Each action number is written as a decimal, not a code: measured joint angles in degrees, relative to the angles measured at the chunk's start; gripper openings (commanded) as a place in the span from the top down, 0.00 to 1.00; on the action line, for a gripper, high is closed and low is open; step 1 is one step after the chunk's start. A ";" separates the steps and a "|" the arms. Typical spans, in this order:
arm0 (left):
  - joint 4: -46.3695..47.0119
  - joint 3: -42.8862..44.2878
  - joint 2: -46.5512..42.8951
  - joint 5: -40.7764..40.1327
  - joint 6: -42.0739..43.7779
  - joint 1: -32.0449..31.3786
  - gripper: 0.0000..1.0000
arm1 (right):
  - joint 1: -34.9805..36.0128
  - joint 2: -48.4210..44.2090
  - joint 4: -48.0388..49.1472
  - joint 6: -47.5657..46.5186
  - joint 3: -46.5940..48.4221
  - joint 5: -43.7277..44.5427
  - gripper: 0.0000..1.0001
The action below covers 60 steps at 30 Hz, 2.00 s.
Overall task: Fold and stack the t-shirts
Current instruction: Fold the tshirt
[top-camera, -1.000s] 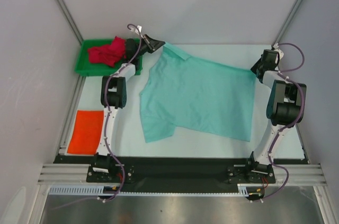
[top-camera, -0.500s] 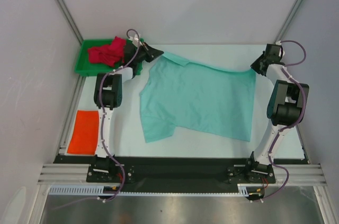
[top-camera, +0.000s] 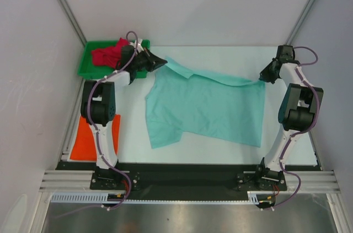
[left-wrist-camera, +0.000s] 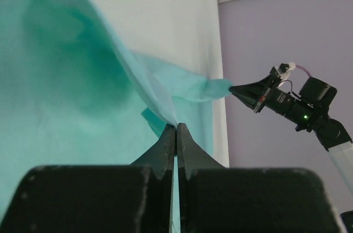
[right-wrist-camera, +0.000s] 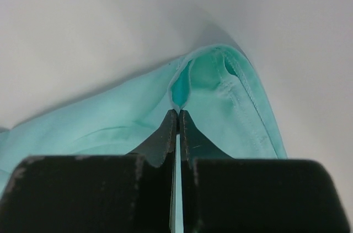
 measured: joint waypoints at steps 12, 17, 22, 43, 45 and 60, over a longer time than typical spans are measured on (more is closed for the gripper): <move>-14.03 -4.72 -0.76 -0.07 5.73 1.03 1.00 | -0.17 -0.11 -3.56 -0.24 -3.72 -0.07 1.00; -16.00 -6.32 -1.31 -0.04 6.99 1.90 1.00 | -0.74 -0.92 -4.33 -1.01 -7.28 0.48 1.00; -16.83 -7.26 -1.95 0.31 7.17 2.34 1.00 | -2.19 -1.11 -4.44 -2.10 -7.76 0.70 1.00; -18.97 -8.48 -5.51 2.36 7.69 3.32 1.00 | -3.10 -1.44 -5.16 -2.95 -7.65 0.70 1.00; -19.39 -8.48 -5.51 2.32 7.76 3.56 1.00 | -3.06 -1.53 -5.16 -2.97 -7.89 0.68 1.00; -22.40 -8.66 -5.40 1.07 9.46 4.22 0.90 | -2.67 -1.53 -5.57 -2.97 -8.57 0.96 1.00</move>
